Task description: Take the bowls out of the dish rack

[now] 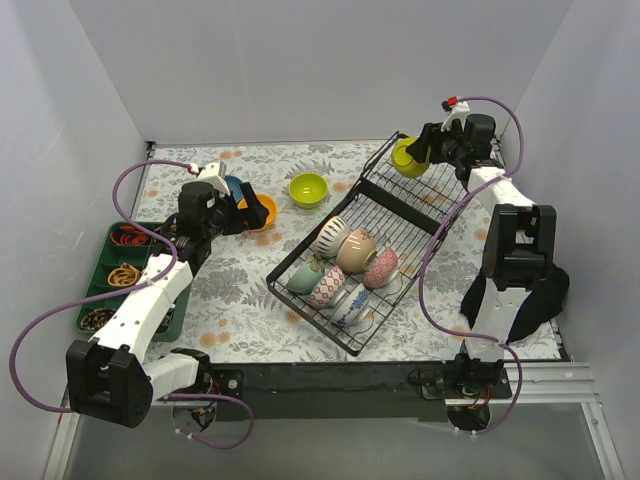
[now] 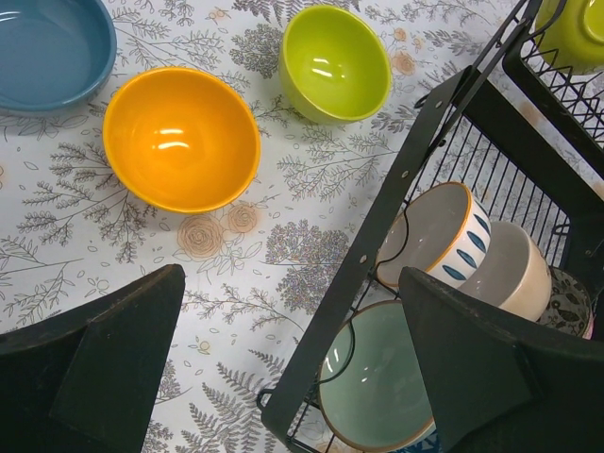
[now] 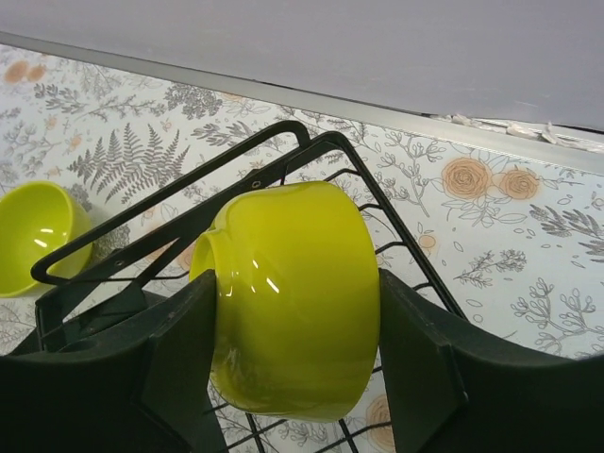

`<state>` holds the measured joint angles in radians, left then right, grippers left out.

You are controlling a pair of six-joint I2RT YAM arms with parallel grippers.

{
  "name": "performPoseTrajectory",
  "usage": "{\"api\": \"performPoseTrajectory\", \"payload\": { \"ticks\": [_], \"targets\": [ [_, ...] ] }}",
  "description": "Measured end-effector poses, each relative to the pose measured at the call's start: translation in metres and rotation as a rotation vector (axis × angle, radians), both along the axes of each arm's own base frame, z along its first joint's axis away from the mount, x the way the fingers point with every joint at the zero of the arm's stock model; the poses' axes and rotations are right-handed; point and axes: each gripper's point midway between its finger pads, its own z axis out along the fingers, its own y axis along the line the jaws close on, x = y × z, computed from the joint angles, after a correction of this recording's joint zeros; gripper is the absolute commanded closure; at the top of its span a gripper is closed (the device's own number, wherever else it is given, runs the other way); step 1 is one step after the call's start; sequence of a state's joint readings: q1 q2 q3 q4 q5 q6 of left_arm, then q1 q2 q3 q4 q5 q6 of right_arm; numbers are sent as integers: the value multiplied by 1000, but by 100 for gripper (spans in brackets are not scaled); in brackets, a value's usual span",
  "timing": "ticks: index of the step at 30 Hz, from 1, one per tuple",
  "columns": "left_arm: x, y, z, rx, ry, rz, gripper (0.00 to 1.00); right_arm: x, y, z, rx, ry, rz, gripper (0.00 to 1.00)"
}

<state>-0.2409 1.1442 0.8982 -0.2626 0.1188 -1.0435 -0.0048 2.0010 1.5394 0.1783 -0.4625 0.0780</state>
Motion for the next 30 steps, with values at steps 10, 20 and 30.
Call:
{"api": "performPoseTrajectory", "payload": {
  "ticks": [10,20,30],
  "targets": [
    [0,-1,0,-3,1,-5,2,-38,14,35,-202,-110,-7,83],
    [-2,-3,-4,-16,24,-14,2,-102,54,79,-502,-314,-5,83],
    [-3,-4,-6,-22,34,-13,2,-197,115,88,-779,-522,73,83]
  ]
}}
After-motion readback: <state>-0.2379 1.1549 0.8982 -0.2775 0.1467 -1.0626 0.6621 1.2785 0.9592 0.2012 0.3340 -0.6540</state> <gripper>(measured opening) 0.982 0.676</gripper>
